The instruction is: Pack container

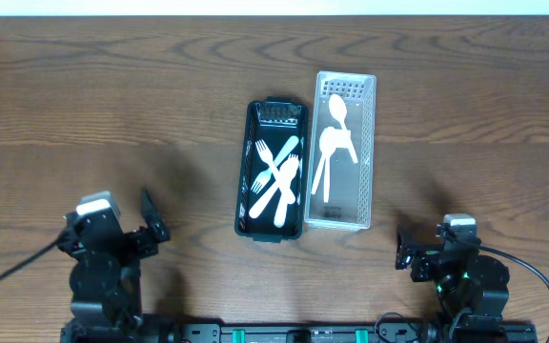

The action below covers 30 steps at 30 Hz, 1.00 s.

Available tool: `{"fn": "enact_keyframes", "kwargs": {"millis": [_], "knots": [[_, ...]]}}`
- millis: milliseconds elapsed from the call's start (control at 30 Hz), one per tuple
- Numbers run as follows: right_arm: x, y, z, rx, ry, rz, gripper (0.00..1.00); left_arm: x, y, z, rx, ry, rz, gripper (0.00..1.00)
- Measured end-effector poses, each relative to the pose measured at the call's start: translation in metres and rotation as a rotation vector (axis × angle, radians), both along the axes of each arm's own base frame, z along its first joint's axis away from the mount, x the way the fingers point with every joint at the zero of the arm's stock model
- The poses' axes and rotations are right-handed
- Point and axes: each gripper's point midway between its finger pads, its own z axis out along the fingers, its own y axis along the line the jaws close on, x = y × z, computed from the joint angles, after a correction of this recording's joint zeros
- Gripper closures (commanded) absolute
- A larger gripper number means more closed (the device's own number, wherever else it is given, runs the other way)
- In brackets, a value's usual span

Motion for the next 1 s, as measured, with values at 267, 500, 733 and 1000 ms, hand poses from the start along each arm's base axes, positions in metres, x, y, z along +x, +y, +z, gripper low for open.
{"fn": "enact_keyframes", "kwargs": {"millis": [267, 500, 733, 1000], "knots": [[0.000, 0.000, 0.000, 0.001, 0.000, 0.000, 0.01, -0.006, 0.000, -0.040, 0.000, 0.000, 0.000, 0.02], [0.000, 0.000, 0.000, 0.000, 0.000, 0.000, 0.01, -0.005, 0.000, -0.069, -0.001, 0.027, -0.003, 0.02], [0.000, 0.000, 0.000, 0.000, 0.000, 0.000, 0.01, -0.004, 0.000, -0.086, 0.000, 0.049, -0.002, 0.02], [0.000, 0.000, 0.000, 0.001, 0.000, 0.000, 0.01, -0.003, 0.000, -0.109, 0.003, 0.094, -0.002, 0.02]]}}
